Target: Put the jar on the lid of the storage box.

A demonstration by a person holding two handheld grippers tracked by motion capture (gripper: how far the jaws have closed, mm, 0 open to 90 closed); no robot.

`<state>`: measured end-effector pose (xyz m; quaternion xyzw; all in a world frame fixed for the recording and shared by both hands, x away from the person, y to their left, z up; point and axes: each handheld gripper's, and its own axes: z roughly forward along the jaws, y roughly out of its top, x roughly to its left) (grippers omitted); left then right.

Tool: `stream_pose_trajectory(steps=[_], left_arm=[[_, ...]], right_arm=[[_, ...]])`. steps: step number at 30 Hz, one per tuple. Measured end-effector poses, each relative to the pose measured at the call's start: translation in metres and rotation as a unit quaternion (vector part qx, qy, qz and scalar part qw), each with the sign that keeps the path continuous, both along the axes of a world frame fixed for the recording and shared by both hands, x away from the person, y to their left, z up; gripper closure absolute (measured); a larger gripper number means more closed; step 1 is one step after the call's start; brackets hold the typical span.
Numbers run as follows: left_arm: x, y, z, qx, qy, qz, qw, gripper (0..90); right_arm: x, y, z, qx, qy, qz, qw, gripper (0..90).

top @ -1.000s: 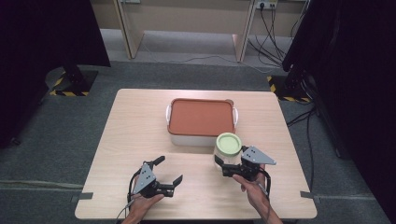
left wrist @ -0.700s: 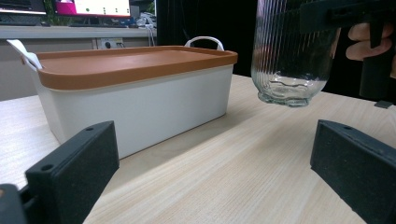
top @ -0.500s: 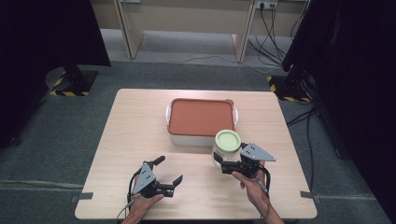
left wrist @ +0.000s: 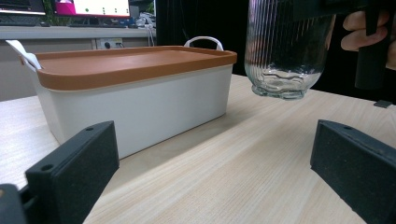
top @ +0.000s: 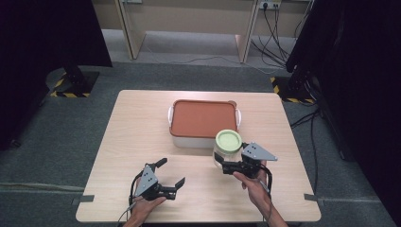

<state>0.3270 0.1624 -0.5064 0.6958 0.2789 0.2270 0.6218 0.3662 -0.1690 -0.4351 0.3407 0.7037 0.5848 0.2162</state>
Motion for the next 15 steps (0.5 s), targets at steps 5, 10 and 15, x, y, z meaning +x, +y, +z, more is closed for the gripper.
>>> stream_pose_trajectory(steps=[5,10,15], left_arm=[[-0.0001,0.0000,0.0000,0.001,-0.001,0.000,1.0000,0.6],[-0.0001,-0.0001,0.0000,0.000,0.000,0.000,1.0000,0.5],[-0.0001,-0.0001,0.0000,0.001,-0.001,0.000,1.0000,0.6]], right_arm=[[0.0022,0.0025,0.0033,0.004,0.002,0.003,1.0000,11.8],[0.0035,0.0034,0.0053,0.006,0.003,0.003,1.0000,11.8],[0.0055,0.0044,0.0080,0.005,0.003,0.001,1.0000,11.8]])
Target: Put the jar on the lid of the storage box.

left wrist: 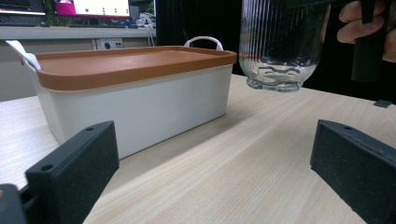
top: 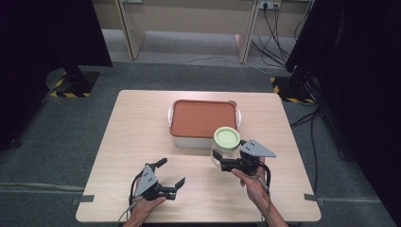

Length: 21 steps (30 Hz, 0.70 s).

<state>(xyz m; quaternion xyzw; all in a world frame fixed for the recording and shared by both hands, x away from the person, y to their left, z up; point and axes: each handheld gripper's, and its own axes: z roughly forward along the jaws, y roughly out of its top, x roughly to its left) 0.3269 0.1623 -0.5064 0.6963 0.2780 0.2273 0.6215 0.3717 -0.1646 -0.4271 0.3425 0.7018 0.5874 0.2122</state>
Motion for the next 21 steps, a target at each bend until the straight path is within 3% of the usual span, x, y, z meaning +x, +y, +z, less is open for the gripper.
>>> stream_pose_trajectory(steps=[21], left_arm=[[-0.0002,-0.0001,0.0000,0.000,-0.001,-0.001,1.0000,0.6]], right_arm=[[0.0094,0.0090,0.0091,-0.003,-0.005,-0.001,1.0000,11.8]])
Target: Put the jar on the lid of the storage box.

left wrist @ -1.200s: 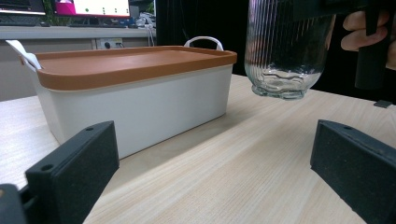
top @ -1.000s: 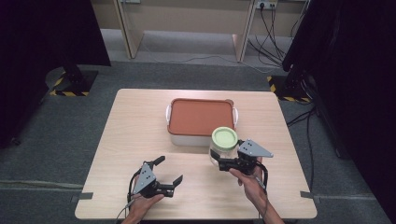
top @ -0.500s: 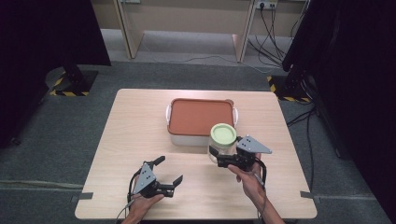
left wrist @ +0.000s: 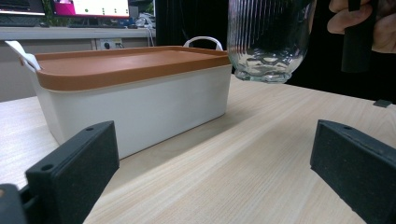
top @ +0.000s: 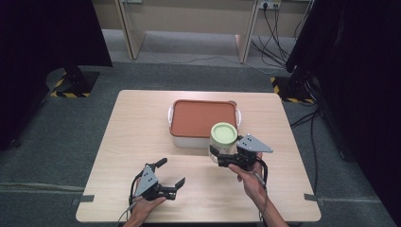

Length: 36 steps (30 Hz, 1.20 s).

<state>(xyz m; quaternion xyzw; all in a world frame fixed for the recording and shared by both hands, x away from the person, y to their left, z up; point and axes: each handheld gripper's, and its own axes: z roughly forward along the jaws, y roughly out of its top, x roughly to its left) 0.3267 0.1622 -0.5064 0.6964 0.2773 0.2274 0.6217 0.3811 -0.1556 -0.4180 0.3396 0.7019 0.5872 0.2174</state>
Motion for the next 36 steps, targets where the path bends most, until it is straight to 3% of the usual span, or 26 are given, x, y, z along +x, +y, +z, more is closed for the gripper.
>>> stream_pose_trajectory(steps=[36], left_arm=[[0.000,0.000,0.000,0.002,-0.002,-0.002,1.0000,0.8]], right_arm=[[0.021,0.015,0.015,-0.004,-0.002,-0.007,1.0000,11.8]])
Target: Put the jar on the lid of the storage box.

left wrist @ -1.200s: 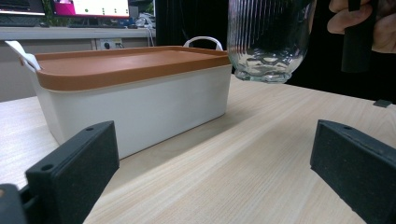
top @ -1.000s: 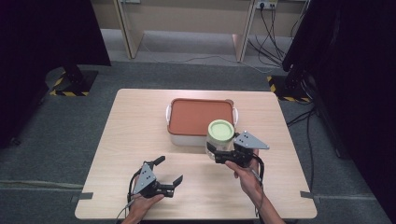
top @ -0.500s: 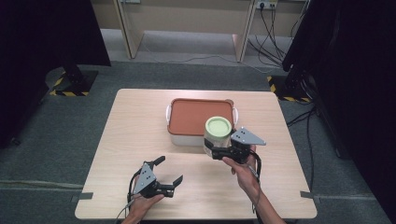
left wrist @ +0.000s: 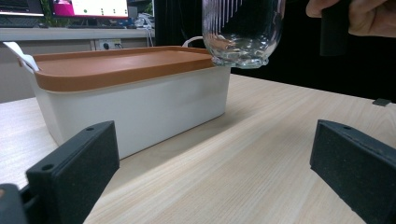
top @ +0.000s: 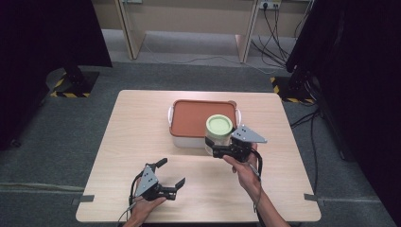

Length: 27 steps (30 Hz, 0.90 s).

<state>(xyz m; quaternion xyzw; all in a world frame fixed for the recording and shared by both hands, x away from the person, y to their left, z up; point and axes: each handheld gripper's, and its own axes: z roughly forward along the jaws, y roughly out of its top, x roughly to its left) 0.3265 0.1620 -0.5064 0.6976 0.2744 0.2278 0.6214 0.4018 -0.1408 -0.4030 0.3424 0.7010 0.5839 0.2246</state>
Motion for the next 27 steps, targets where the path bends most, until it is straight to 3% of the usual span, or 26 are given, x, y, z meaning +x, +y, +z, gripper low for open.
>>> stream_pose_trajectory(steps=[27], left_arm=[[0.000,0.000,0.000,0.000,0.001,0.000,1.0000,1.0]], right_arm=[[0.018,0.012,0.016,-0.007,-0.004,-0.001,1.0000,11.8]])
